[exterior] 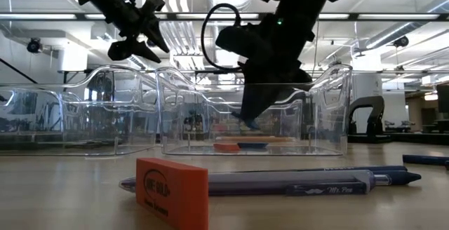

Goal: Sort crayons/erasers/pens/pencils in bins
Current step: Put the blue eraser into the bottom right transparent bin, then put the pink eraser into the bottom right transparent bin

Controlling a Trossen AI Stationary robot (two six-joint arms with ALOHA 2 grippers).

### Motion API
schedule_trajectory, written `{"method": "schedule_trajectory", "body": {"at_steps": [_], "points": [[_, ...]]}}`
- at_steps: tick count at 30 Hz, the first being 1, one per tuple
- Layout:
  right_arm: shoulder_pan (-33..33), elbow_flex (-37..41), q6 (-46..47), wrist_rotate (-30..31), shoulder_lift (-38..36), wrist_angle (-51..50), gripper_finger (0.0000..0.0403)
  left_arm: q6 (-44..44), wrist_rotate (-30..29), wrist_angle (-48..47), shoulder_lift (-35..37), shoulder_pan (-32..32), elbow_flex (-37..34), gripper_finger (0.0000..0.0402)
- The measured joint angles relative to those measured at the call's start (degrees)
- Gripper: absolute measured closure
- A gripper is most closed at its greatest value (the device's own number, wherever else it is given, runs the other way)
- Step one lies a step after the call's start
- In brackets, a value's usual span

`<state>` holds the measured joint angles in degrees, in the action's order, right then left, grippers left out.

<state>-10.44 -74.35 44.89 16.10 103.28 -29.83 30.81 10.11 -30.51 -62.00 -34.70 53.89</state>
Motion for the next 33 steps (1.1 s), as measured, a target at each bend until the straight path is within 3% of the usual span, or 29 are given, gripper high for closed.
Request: {"method": "schedule_trajectory", "body": {"at_steps": [11, 21, 27, 33], "points": [[0.0, 0.0, -1.0, 0.2, 0.0, 0.0, 0.0343, 0.0, 0.0, 0.1, 0.0, -0.1, 0.0, 0.0240], [0.0, -0.4, -1.1, 0.1, 0.0, -0.7, 0.0270, 0.1, 0.0, 0.1, 0.0, -0.1, 0.0, 0.0240], [0.2, -4.5, -1.8, 0.4, -0.1, -7.9, 0.0237, 0.1, 0.0, 0.1, 0.0, 0.0, 0.0, 0.0240], [0.3, -10.7, -5.7, 0.4, -1.1, -20.5, 0.0231, 0.3, 0.0, 0.0, 0.0, 0.0, 0.0, 0.0240]]}}
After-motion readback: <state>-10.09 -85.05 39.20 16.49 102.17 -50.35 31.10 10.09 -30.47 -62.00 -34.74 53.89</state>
